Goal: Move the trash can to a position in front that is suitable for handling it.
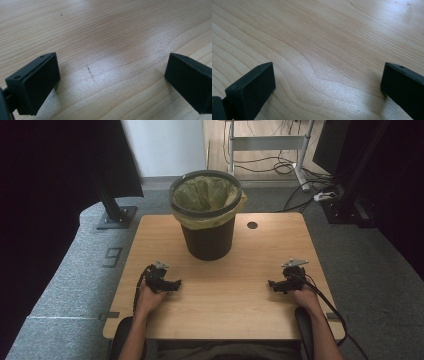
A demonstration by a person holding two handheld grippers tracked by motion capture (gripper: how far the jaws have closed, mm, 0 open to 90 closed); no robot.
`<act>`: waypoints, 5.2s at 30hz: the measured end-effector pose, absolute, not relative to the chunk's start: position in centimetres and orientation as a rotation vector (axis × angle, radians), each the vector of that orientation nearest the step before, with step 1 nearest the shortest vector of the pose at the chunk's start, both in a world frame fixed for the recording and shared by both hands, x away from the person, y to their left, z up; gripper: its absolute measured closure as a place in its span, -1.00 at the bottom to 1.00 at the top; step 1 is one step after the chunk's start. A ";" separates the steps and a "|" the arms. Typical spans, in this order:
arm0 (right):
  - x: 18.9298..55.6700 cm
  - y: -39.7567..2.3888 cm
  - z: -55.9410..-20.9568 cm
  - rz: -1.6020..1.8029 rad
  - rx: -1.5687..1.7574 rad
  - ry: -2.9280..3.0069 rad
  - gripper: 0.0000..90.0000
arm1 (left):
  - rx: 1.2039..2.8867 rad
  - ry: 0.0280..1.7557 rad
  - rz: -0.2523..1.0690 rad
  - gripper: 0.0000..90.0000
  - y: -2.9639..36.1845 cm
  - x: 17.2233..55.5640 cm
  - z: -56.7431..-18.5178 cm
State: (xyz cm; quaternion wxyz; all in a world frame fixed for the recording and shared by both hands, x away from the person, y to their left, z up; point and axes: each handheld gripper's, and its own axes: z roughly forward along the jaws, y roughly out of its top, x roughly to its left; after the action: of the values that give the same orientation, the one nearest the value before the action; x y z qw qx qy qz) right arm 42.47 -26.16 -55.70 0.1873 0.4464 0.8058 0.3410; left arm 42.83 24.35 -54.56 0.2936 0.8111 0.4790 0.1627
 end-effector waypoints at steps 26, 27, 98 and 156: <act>45.5 -23.8 -50.9 1.026 1.196 2.252 -1.00 | 2.050 1.175 0.425 -0.97 26.3 46.0 -50.5; 45.7 -23.6 -50.7 1.042 1.188 2.248 -1.00 | 2.041 1.170 0.425 -0.97 26.4 46.7 -50.0; 59.9 -20.3 -46.3 1.113 1.284 2.028 -0.99 | 1.906 1.146 0.647 -1.00 20.1 60.4 -43.7; 50.4 -21.9 -46.8 1.141 1.121 2.106 -0.92 | 1.993 0.878 0.548 -0.99 20.1 48.5 -44.5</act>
State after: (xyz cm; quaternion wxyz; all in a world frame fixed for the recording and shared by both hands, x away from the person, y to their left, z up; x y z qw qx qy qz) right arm 50.39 -21.89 -46.77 0.2462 0.4108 0.7719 0.4181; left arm 48.47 20.08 -44.49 0.4330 0.8000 0.3524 0.2198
